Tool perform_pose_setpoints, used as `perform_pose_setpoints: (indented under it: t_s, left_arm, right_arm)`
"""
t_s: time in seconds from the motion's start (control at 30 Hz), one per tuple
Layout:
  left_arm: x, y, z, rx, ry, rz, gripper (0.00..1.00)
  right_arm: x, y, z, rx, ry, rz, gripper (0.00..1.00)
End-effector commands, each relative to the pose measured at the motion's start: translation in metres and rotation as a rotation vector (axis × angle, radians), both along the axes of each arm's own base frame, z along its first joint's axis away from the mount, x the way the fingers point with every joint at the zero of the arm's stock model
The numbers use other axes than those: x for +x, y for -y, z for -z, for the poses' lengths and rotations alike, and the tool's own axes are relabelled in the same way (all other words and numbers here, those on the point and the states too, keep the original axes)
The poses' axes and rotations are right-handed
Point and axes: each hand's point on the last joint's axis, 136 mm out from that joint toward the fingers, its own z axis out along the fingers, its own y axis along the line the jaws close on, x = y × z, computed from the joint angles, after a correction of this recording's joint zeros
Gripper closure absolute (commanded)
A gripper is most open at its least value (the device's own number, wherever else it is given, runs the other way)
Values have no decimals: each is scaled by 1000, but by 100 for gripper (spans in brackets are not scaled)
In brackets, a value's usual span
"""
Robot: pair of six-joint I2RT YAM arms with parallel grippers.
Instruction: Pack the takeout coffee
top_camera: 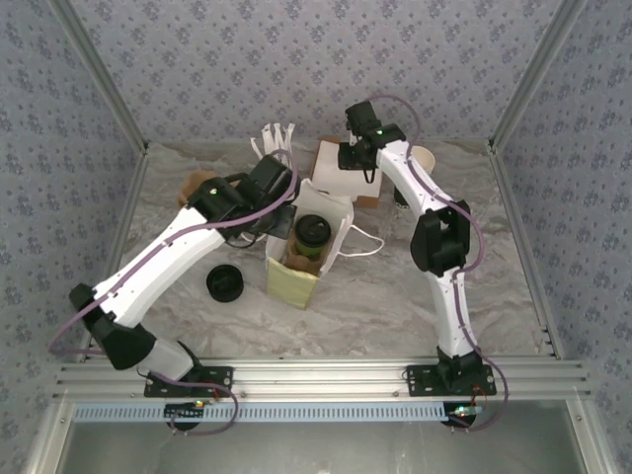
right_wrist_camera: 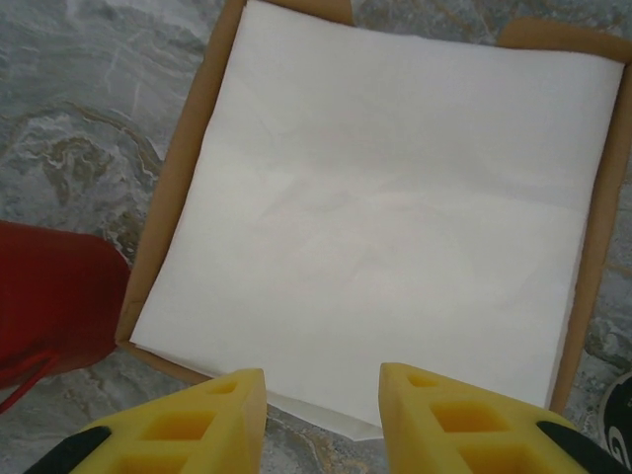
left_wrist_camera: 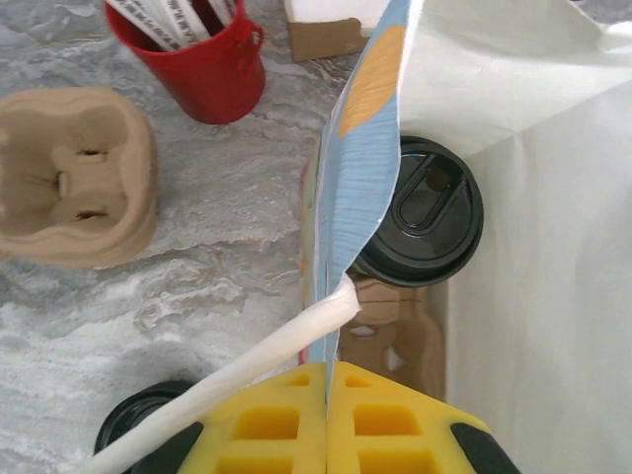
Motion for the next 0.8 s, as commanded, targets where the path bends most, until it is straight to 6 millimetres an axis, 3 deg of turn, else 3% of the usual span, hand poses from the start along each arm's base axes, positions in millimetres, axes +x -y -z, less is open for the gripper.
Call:
perform_pose_setpoints:
  t_s: [0.0, 0.37, 0.77]
  left_arm:
    - [-4, -25, -3, -14, 4, -66, 93]
    - [-8, -55, 18, -123, -48, -195, 94]
    - [-12, -54, 18, -158, -61, -189, 95]
  right_arm:
    - [6, 0, 8, -32, 4, 10, 61]
    - [19, -3, 37, -70, -16, 32, 58]
    - [35, 2, 75, -137, -13, 78, 56]
